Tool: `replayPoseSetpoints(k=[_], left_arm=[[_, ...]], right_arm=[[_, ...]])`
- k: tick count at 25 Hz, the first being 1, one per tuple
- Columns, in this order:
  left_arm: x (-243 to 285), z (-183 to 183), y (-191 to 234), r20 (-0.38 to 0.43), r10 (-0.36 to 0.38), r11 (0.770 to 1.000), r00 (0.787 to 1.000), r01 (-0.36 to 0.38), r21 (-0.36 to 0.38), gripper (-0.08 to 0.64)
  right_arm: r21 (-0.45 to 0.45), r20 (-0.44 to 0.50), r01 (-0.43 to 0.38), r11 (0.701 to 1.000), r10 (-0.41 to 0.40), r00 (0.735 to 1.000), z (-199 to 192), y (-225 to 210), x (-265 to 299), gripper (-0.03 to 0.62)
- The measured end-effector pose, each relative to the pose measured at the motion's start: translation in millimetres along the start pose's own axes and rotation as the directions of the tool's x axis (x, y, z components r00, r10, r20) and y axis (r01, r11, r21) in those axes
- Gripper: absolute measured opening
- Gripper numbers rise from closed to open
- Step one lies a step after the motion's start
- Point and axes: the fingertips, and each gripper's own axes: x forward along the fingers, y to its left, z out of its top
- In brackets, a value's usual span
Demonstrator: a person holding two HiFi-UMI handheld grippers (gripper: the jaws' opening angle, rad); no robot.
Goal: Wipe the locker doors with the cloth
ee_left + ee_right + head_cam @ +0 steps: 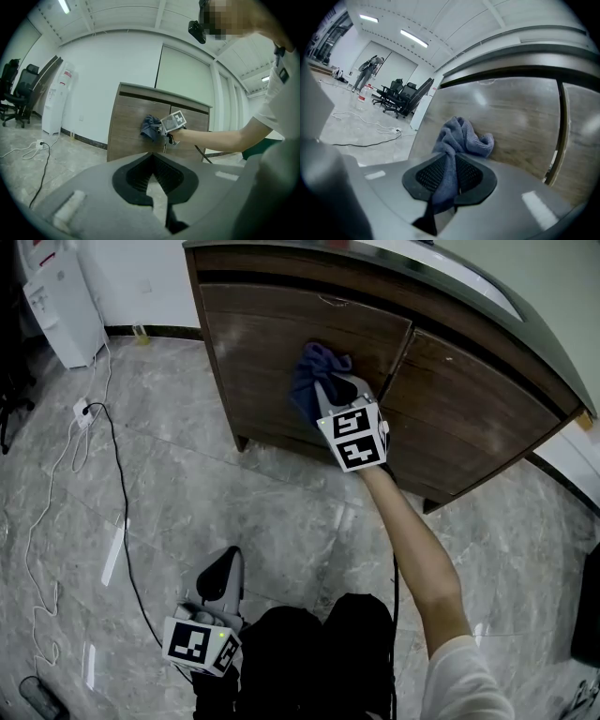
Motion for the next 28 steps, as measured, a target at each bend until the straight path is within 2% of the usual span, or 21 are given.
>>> replayPoseSetpoints(k=[8, 18, 28], left_arm=[[-4, 4, -2, 0.009, 0.0, 1.0, 1.0, 0.0, 0.002, 0.002], [-10, 10, 0, 0.021, 0.003, 1.0, 1.0, -0.003, 0.007, 0.0], [-18, 13, 5, 0.028, 0.017, 1.0, 0.999, -0.018, 0.014, 0.002]], right_arm=[[-0.014, 0.077, 0.001, 1.0, 0.0, 0.997, 57, -16, -4, 0.066], [-0.017, 0.153, 0.048, 0.999, -0.045, 0.987, 112, -37, -7, 0.066], [-0.026, 0.162, 0.048, 0.999, -0.043, 0.986, 126, -27, 1, 0.066]])
